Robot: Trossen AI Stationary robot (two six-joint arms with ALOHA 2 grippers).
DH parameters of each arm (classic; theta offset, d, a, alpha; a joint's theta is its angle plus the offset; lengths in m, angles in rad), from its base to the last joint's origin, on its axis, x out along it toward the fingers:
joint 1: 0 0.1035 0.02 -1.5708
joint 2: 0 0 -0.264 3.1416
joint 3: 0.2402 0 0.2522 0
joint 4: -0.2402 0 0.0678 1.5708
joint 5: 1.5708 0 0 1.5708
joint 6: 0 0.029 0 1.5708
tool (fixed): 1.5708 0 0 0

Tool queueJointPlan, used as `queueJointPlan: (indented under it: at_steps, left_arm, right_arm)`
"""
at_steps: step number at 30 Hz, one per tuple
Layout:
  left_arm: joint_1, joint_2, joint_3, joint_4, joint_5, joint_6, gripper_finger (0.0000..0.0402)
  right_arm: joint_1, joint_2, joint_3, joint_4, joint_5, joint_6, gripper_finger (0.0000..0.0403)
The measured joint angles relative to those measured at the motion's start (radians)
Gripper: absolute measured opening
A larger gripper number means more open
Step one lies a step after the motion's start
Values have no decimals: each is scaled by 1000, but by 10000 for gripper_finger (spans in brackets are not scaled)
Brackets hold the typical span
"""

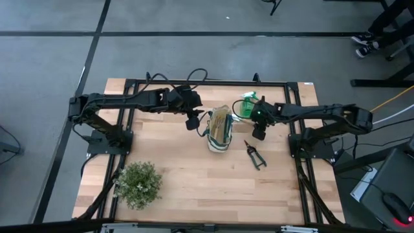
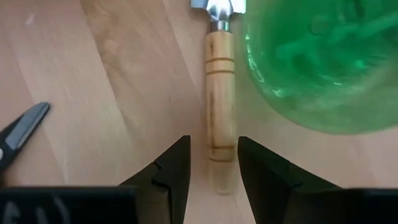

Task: Pick & Place Garden tools in Gardening bag
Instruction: Put the trowel into the gardening bag

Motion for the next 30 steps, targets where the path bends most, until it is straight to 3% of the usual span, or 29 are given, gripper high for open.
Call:
queueJointPlan:
  at_steps: [7,17,24,30]
  left_arm:
    - [11,0,0,0,1,0,129]
    - [33,0,0,0,3,0,129]
    - [50,0,0,0,4,0,129]
    - [50,0,0,1,4,0,129]
  right_arm:
    - [-25,80,1,15,-82,0,136]
    - [-26,101,3,65,-109,36,131]
    - [-15,103,1,112,-166,181,66]
    - [7,104,0,156,-224,368,62]
